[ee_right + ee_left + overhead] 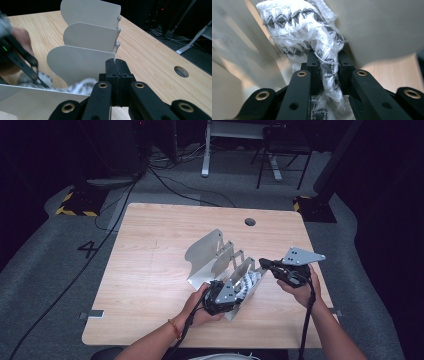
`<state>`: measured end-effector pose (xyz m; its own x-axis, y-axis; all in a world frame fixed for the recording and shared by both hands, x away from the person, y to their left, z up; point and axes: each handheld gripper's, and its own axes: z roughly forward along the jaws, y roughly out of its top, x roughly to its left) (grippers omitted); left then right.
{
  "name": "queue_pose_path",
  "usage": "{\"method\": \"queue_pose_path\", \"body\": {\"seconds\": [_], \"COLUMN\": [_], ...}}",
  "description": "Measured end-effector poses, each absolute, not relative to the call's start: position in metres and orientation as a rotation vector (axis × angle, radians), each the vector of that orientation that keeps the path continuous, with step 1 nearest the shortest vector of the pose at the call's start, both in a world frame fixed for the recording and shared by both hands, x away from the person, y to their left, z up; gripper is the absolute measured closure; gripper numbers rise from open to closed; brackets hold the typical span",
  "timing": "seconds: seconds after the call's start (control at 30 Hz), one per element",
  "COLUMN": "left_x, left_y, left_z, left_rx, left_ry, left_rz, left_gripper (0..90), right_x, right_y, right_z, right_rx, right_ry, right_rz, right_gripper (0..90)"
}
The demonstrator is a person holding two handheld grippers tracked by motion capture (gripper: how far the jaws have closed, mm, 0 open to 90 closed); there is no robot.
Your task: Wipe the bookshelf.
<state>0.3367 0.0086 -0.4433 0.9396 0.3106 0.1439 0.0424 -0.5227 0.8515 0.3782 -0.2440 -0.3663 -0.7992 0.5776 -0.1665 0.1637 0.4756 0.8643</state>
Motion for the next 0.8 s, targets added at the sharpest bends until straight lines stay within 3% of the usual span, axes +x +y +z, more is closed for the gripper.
{"method": "queue_pose_path", "body": {"seconds": [0.1, 0.23, 0.63, 0.8], "left_x": [0.330, 0.327, 0.347, 0.352], "left_y": [0.015, 0.016, -0.012, -0.016], "left_z": [-0.425, -0.419, -0.468, -0.482], "left_rx": [1.999, 1.979, 2.147, 2.191], "left_ry": [0.241, 0.238, 0.288, 0.307], "left_rz": [0.375, 0.386, 0.417, 0.366], "left_gripper": [77.1, 77.0, 76.8, 76.8], "right_x": [0.378, 0.378, 0.378, 0.378], "right_y": [-0.244, -0.243, -0.242, -0.242], "right_z": [-0.366, -0.367, -0.367, -0.367], "right_rx": [0.620, 0.621, 0.620, 0.619], "right_ry": [2.287, 2.286, 2.279, 2.280], "right_rz": [1.270, 1.268, 1.266, 1.266], "right_gripper": [90.0, 90.0, 90.0, 90.0]}}
